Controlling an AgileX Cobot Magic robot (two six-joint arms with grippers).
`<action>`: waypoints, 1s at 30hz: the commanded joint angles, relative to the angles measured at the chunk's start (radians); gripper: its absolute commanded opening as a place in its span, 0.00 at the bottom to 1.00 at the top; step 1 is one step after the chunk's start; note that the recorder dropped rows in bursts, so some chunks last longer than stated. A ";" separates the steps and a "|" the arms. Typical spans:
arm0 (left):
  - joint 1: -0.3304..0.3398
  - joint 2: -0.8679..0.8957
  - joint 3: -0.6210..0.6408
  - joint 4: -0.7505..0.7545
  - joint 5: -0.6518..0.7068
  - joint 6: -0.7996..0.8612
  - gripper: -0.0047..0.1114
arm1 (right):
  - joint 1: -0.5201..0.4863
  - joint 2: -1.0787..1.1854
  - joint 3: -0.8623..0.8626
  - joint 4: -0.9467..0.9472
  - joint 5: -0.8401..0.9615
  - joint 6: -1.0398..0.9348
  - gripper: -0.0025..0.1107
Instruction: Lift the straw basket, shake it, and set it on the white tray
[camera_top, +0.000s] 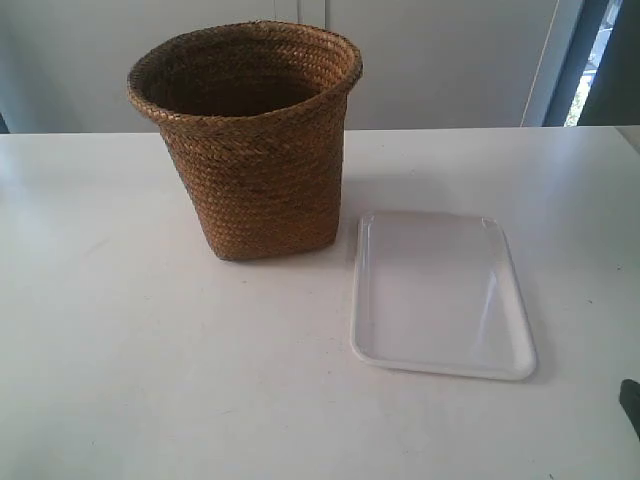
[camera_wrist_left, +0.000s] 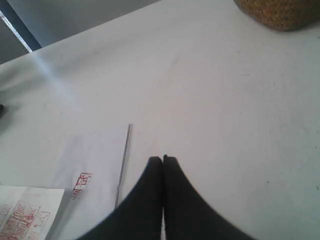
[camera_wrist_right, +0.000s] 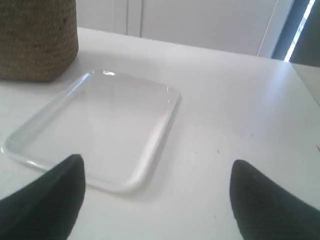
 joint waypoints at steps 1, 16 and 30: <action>-0.006 -0.005 0.005 -0.069 -0.057 -0.020 0.04 | -0.003 -0.006 0.005 0.000 -0.169 0.008 0.68; -0.006 -0.005 0.005 -0.249 -0.527 -0.380 0.04 | -0.003 -0.006 0.005 0.006 -0.923 0.050 0.68; -0.006 -0.005 -0.002 -0.239 -0.968 -0.399 0.04 | -0.003 -0.006 0.005 0.030 -0.938 0.252 0.68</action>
